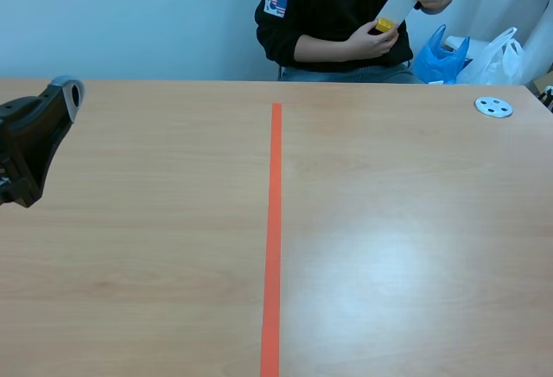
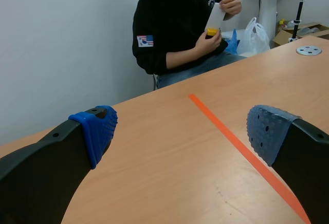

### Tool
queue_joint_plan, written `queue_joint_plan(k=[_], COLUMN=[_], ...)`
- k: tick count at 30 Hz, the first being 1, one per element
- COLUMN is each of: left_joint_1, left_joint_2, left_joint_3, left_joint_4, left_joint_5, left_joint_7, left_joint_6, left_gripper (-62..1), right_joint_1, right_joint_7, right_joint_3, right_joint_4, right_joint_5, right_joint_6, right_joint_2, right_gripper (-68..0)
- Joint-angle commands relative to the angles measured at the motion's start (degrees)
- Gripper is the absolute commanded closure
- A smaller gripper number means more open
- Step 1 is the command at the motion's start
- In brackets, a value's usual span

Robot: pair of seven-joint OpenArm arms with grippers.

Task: Sort the leaf by its shape. The table is split by an orange tape line. A compound leaf with several leaflets goes to the left side, a simple leaf with one blade goes to the right side. Return to the home posture when a red brick is placed on the table.

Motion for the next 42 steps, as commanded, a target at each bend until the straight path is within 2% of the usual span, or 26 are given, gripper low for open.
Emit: queue_joint_plan(k=[1,42], left_joint_1=[-0.02,-0.02], left_joint_2=[0.15,0.31], left_joint_3=[-0.13,-0.13], left_joint_4=[0.76,0.76], left_joint_5=[-0.55,-0.55], left_joint_7=[-1.14,-1.14], left_joint_6=[-0.13,-0.17], left_gripper=[-54.2,-54.2], right_joint_1=[0.52,0.52], right_joint_7=[0.59,-0.26], right_joint_3=[0.74,0.74], right_joint_4=[0.42,0.42], right_joint_5=[0.17,0.17], right_joint_6=[0.02,0.02], right_joint_2=[0.76,0.76], right_gripper=[-60.6,-60.4])
